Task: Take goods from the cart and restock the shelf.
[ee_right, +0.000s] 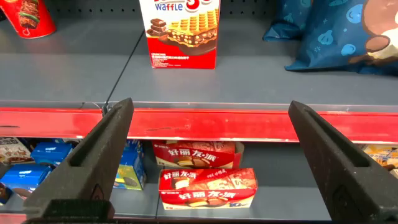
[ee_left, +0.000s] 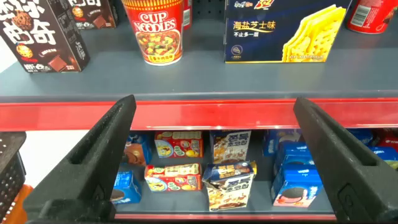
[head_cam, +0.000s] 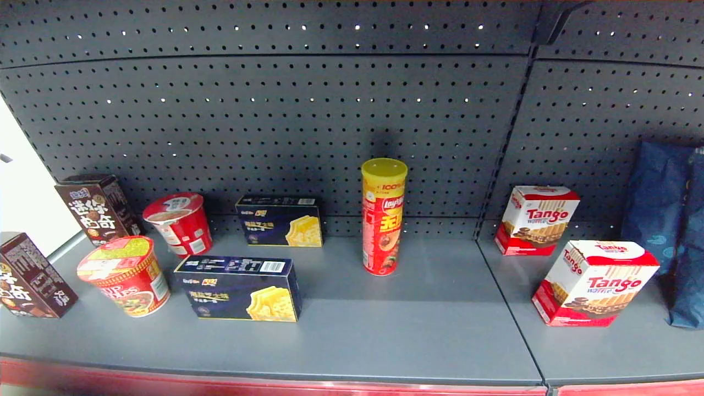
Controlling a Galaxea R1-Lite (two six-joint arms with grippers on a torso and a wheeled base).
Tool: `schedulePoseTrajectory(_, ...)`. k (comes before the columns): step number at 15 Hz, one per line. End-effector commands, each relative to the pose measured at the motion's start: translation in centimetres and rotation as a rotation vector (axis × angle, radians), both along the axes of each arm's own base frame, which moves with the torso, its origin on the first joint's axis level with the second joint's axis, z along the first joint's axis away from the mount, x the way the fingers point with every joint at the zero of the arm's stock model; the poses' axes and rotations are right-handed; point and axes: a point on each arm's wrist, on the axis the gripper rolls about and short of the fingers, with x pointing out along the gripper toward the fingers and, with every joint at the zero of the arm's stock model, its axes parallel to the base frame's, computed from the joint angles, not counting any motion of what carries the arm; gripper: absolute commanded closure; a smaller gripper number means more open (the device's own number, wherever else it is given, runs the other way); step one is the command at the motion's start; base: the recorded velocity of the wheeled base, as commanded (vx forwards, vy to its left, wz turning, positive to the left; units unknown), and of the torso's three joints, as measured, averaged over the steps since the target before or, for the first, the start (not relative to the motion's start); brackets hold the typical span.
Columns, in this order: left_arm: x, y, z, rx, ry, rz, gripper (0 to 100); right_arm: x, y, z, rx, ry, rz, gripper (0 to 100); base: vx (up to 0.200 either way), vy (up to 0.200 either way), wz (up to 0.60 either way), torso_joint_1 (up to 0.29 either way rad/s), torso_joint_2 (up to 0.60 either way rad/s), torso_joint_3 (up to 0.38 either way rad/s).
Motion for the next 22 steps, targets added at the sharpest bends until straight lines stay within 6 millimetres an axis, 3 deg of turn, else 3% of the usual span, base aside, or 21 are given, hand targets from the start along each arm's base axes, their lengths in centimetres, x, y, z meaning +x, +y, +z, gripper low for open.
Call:
schedulePoseTrajectory(1, 0.00, -0.01, 0.00, 0.001, -0.001, -0.003, 0, 0.00, 0.00, 0.00, 0.000, 0.000, 0.000, 0, 0.000, 0.000, 0.00, 0.000, 0.00, 0.000)
schedulePoseTrajectory(5, 0.00, 0.00, 0.00, 0.000, -0.001, 0.000, 0, 0.00, 0.00, 0.00, 0.000, 0.000, 0.000, 0, 0.000, 0.000, 0.00, 0.000, 0.00, 0.000)
schedulePoseTrajectory(22, 0.00, 0.00, 0.00, 0.000, -0.001, 0.002, 0, 0.00, 0.00, 0.00, 0.000, 0.000, 0.000, 0, 0.000, 0.000, 0.60, 0.003, 0.00, 0.002)
